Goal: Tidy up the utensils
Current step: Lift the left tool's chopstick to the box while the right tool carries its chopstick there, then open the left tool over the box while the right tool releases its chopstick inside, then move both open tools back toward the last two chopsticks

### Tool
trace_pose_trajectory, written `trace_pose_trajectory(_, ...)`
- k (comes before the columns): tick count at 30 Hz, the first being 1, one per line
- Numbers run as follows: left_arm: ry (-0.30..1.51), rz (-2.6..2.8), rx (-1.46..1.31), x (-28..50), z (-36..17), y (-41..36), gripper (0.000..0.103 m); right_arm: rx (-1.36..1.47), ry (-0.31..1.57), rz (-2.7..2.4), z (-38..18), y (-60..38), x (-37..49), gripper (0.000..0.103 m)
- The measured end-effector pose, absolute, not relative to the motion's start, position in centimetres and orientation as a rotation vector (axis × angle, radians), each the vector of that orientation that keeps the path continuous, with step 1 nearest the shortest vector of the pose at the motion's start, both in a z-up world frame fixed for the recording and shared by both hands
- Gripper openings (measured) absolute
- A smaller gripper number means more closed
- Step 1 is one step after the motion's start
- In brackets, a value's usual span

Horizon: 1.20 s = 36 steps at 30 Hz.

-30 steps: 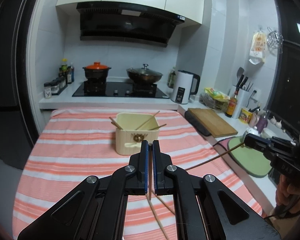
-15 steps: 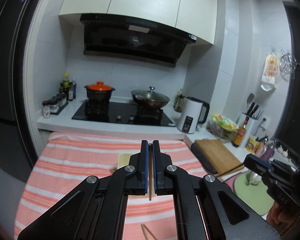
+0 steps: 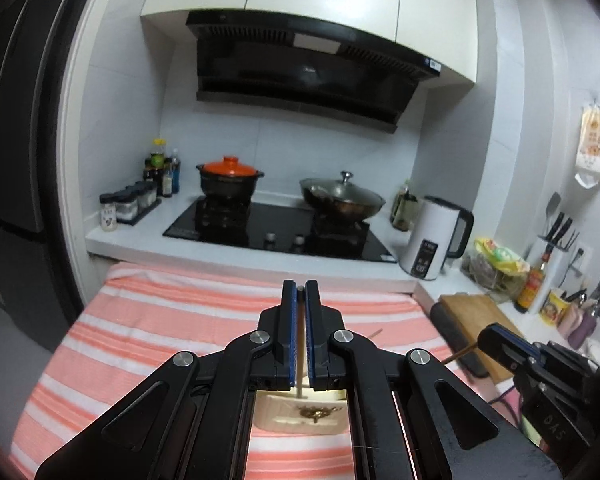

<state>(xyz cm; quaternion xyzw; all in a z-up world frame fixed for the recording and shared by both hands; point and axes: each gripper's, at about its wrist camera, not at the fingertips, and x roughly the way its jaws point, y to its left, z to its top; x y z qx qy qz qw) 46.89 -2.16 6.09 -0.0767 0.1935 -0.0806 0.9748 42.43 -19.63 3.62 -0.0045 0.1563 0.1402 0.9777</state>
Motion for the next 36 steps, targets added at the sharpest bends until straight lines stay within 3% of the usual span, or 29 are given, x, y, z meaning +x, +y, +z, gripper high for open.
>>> trace_pose_trajectory(17,0.639,-0.242,-0.113,48.8,-0.7,-3.1,0.005,0.062,0.563,0.287,-4.4,-19.5,47.7,0.006)
trace_pose_trajectory(19,0.677,-0.269,-0.135,47.9,-1.3,-2.5,0.029,0.074,0.55,0.326,-4.9,-19.6,47.4,0.009)
trace_pose_trajectory(20,0.685,-0.275,-0.142,47.2,-1.3,-2.0,0.054,0.084,0.536,0.333,-4.8,-19.8,46.9,0.013)
trace_pose_trajectory(21,0.684,-0.271,-0.138,46.2,-1.2,-1.6,0.071,0.098,0.521,0.341,-4.5,-20.2,46.4,0.029)
trace_pose_trajectory(23,0.68,-0.272,-0.103,43.8,-1.0,-1.1,0.081,0.114,0.473,0.346,-3.5,-21.0,44.7,0.045)
trace_pose_trajectory(26,0.712,-0.286,-0.045,40.2,-1.3,-0.5,0.094,0.052,0.425,0.321,-2.3,-21.8,41.4,0.048)
trace_pose_trajectory(27,0.721,-0.284,-0.037,38.9,-1.7,-0.3,0.099,0.025,0.417,0.308,-2.1,-21.9,40.4,0.054)
trace_pose_trajectory(30,0.749,-0.255,-0.011,35.3,-3.5,-0.4,0.102,-0.056,0.409,0.268,-2.6,-22.5,36.7,0.066)
trace_pose_trajectory(36,0.762,-0.111,0.099,28.6,-8.5,-2.5,0.102,-0.114,0.486,0.209,-8.2,-24.0,29.4,0.068)
